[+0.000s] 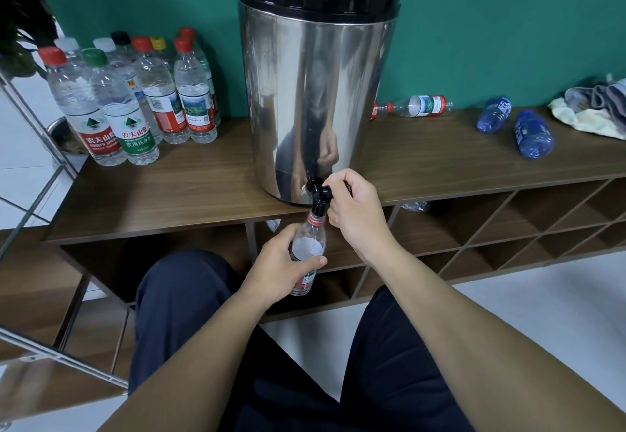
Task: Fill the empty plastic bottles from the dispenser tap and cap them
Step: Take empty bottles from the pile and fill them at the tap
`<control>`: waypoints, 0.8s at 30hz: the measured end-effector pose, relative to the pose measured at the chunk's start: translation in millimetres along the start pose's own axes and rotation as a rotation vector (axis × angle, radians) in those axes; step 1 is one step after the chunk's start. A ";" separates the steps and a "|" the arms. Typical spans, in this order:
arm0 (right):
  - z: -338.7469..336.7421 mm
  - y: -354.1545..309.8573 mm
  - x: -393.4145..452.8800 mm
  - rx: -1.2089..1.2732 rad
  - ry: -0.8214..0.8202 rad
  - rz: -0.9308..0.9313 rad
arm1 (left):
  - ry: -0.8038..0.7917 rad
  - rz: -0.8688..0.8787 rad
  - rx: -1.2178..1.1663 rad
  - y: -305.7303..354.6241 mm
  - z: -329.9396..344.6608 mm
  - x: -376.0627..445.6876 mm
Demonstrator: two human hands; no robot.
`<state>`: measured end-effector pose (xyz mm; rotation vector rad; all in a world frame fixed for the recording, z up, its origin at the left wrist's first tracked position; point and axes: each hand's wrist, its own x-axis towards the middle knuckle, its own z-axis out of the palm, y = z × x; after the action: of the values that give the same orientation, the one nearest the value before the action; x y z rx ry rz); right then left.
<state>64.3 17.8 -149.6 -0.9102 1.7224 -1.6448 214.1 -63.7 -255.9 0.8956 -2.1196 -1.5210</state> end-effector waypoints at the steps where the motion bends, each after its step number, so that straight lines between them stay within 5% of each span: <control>1: 0.0 0.2 0.1 0.002 -0.001 -0.001 | 0.000 0.001 -0.002 -0.7 0.0 0.3; 24: -0.2 -1.3 -1.4 0.015 -0.006 -0.008 | 0.000 0.033 -0.014 -2.4 -1.1 0.1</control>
<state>65.1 19.0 -148.4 -0.9148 1.7020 -1.6564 215.4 -65.0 -257.8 0.8510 -2.1111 -1.5178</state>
